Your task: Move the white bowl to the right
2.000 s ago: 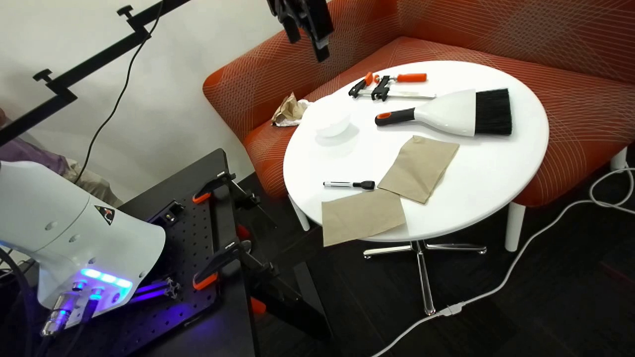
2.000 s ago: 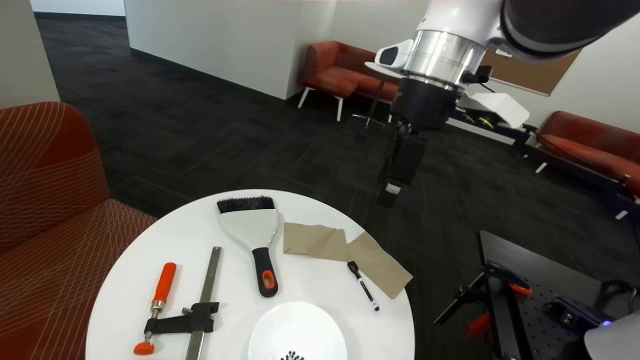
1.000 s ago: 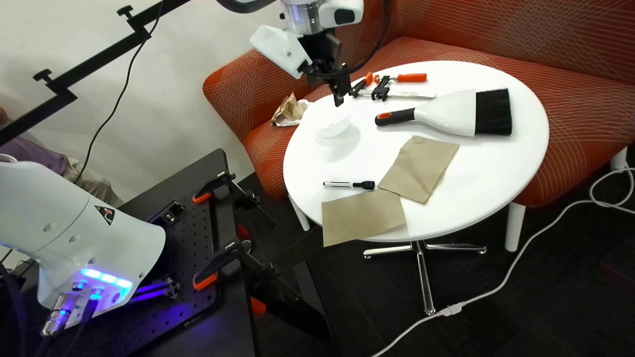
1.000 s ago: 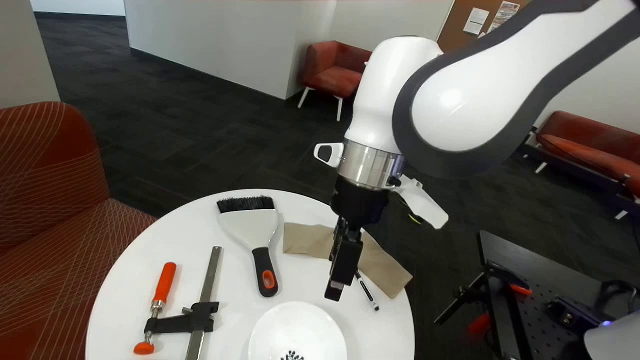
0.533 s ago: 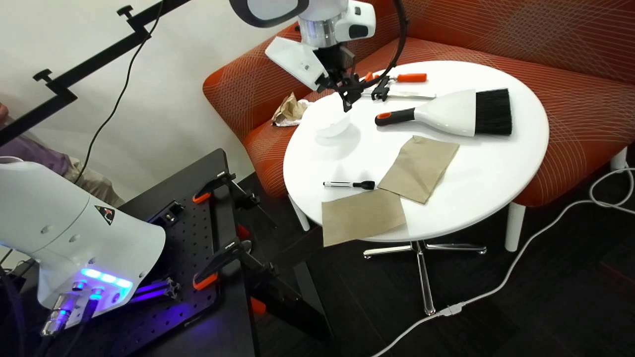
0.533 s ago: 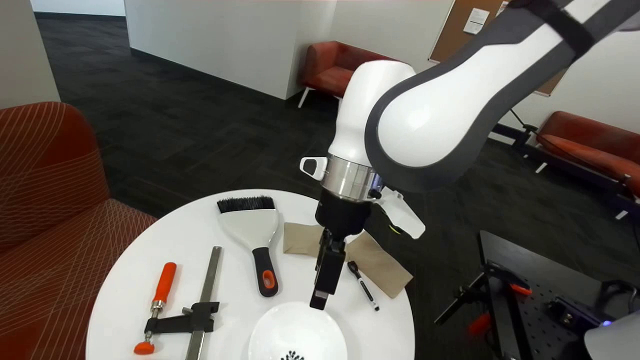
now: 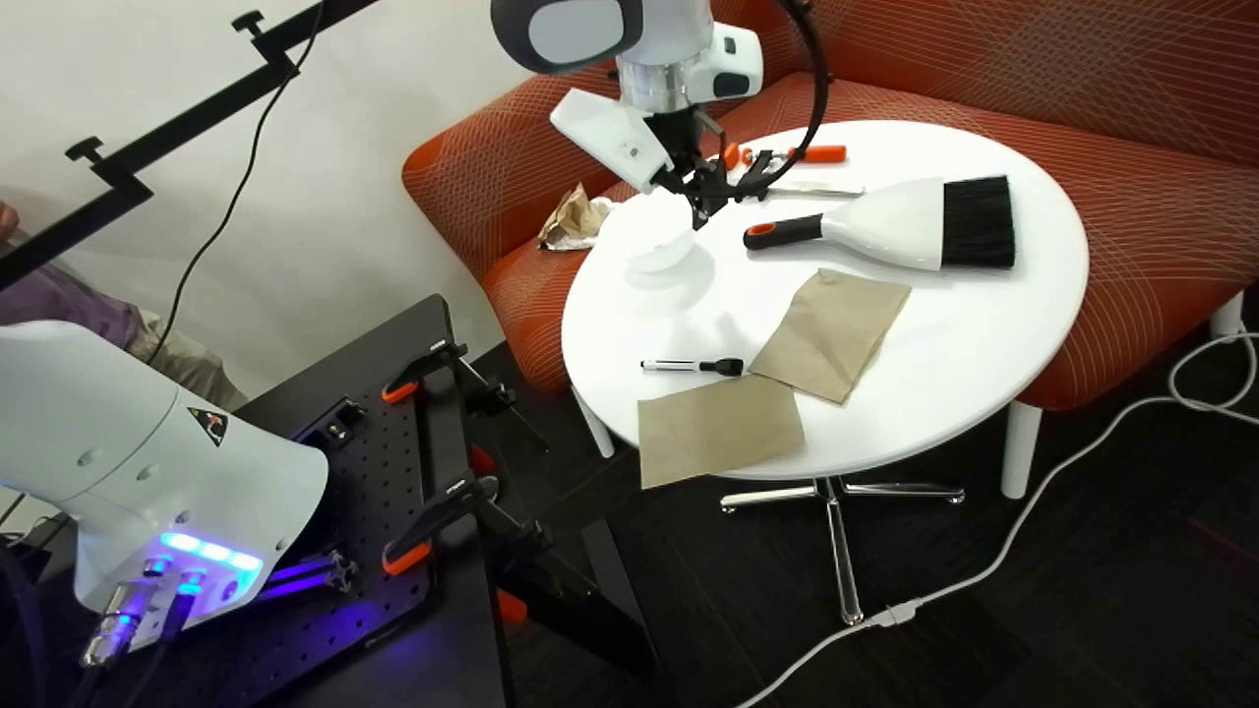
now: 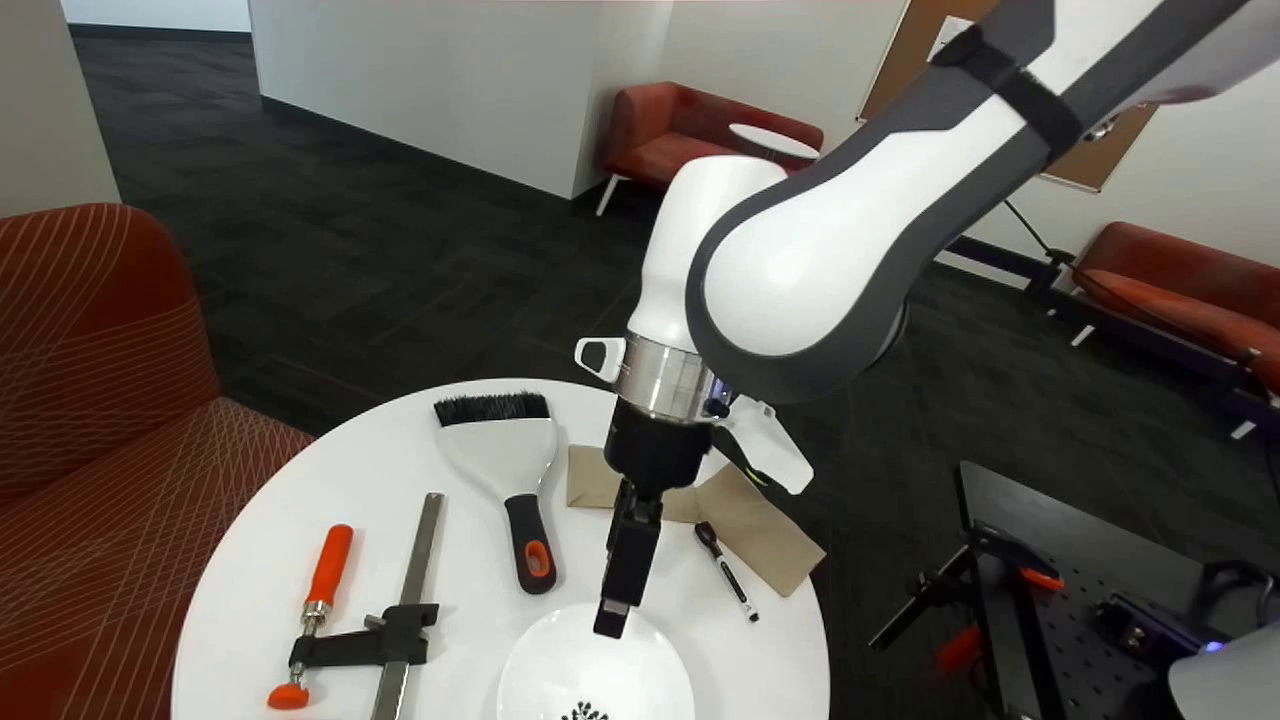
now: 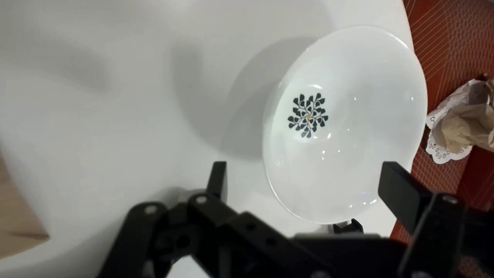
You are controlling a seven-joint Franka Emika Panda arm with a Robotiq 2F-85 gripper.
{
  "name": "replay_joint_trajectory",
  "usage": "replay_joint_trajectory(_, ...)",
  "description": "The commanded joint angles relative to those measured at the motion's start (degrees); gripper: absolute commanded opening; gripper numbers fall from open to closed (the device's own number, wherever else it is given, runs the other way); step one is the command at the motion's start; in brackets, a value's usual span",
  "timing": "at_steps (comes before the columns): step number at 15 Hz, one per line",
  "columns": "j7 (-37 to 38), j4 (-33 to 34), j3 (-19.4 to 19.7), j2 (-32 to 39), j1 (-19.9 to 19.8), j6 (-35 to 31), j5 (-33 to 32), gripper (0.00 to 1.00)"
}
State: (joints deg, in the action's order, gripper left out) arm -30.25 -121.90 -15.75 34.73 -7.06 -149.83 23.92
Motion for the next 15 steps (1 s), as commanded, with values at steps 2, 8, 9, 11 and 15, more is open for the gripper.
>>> replay_joint_trajectory(2,-0.4,3.1,-1.5,4.1,-2.1,-0.5,-1.1,1.00)
replay_joint_trajectory(8,-1.0,5.6,-3.2,7.7,-4.3,1.0,-1.1,1.00)
replay_joint_trajectory(9,-1.0,5.8,-3.6,8.2,-4.6,1.1,-1.2,1.00)
replay_joint_trajectory(11,-0.9,6.2,-4.2,9.0,-5.1,1.4,-1.3,1.00)
replay_joint_trajectory(15,-0.5,6.8,-4.7,9.9,-5.5,1.4,-1.8,0.58)
